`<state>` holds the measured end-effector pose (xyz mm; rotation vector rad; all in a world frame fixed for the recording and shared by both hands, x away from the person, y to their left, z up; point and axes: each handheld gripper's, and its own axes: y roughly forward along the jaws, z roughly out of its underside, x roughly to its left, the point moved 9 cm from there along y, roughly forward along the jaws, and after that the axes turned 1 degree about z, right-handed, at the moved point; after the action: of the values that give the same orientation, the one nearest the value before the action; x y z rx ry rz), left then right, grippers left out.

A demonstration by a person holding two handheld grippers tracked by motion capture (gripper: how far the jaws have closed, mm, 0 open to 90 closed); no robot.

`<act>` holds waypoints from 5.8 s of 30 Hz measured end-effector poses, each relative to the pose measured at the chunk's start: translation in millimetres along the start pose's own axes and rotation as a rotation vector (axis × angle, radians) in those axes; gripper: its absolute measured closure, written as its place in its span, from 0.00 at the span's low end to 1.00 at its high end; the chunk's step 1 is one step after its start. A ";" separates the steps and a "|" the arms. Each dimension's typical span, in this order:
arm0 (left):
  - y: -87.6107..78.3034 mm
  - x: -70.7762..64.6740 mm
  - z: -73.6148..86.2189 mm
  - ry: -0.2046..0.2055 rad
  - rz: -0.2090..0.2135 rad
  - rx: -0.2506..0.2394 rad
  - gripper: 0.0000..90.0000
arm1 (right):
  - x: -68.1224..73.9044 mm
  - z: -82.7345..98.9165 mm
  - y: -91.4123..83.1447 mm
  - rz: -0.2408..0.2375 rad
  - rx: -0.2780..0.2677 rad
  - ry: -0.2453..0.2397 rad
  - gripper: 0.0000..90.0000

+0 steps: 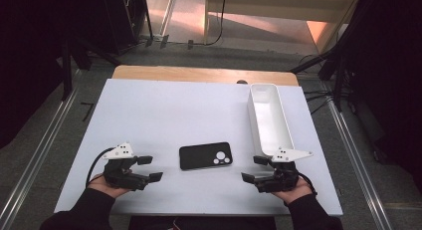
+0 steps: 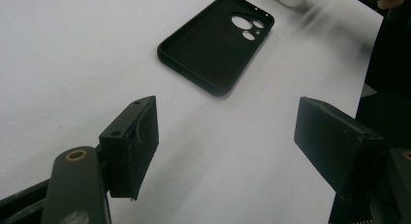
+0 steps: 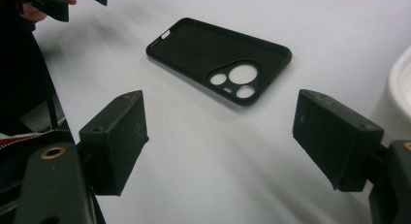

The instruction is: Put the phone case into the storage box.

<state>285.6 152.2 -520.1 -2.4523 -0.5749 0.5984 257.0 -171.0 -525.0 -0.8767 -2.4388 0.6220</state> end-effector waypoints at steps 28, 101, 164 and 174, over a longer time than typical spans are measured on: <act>8.1 -2.1 -23.0 0.034 0.032 0.009 0.27 | 0.7 0.7 0.5 -0.009 0.004 0.002 0.20; 90.7 -3.5 -113.6 0.199 0.181 0.043 0.27 | 3.3 1.5 1.2 -0.034 0.011 -0.007 0.21; 136.9 -14.5 -85.9 0.354 0.229 0.079 0.00 | 5.7 2.9 1.9 -0.050 0.023 -0.013 0.21; 147.0 -11.1 -76.5 0.341 0.219 0.093 0.00 | 6.1 2.9 1.9 -0.052 0.022 -0.014 0.21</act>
<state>355.9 4.0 -546.5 -2.4692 -0.1398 0.2700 252.1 -166.3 -526.6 -0.8004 -2.4542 0.6373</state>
